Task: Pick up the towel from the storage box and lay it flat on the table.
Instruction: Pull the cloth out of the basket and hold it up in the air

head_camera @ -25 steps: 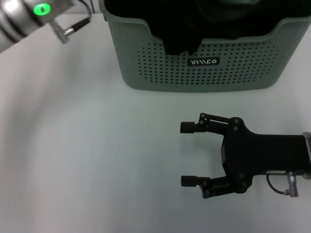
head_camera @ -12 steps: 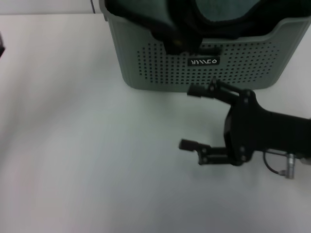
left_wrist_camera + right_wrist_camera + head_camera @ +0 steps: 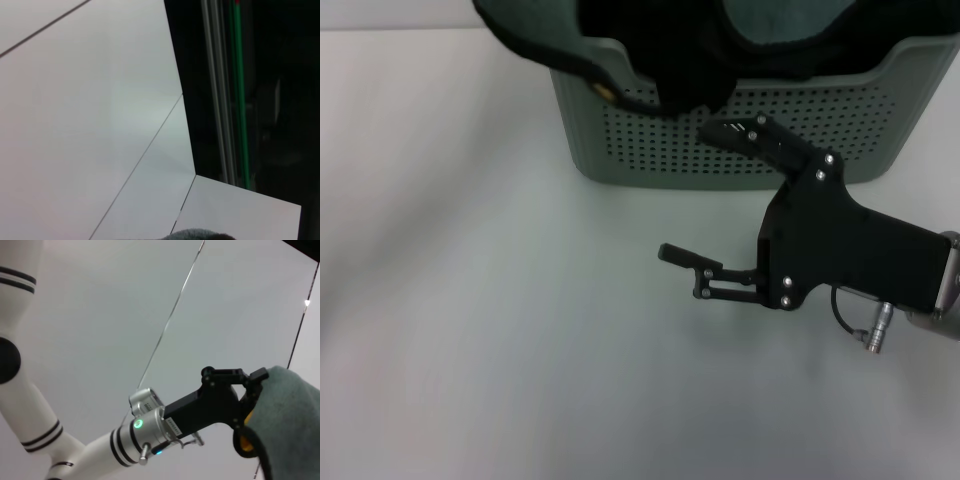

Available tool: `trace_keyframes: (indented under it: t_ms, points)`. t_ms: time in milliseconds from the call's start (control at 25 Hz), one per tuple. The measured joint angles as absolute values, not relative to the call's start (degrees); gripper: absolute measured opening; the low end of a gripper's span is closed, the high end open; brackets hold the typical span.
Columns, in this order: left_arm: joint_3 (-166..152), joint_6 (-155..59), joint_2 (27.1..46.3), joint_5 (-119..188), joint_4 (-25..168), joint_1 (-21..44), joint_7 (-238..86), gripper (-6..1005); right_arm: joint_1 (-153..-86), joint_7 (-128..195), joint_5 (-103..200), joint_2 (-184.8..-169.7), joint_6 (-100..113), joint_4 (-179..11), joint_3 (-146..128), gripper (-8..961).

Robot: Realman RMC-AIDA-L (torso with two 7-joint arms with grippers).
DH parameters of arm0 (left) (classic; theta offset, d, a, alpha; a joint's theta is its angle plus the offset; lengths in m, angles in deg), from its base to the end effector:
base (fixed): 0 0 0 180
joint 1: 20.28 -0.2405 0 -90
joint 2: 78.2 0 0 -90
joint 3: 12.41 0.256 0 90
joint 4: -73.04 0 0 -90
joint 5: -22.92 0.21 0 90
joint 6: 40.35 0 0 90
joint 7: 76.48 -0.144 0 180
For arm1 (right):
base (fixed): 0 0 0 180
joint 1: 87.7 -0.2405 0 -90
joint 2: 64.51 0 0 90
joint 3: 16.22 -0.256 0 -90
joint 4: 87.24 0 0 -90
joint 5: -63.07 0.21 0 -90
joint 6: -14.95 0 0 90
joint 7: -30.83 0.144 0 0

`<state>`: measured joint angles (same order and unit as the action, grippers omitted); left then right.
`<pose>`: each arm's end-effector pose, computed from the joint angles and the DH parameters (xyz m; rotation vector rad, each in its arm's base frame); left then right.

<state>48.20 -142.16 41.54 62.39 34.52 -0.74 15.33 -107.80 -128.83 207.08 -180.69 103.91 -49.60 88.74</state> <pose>-0.2062 0.3025 0.0935 -1.9491 -0.6002 -2.0984 0.1738 0.2688 -0.0401 -2.3011 -0.5045 1.3213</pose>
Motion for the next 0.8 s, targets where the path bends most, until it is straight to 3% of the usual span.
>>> trace_keyframes:
  t_ms: [800]
  points:
    - [49.05,-142.37,41.63,65.69,40.20,0.65,13.17,57,-110.48,-139.19,212.46,-180.69,87.24,-44.30,93.04,735]
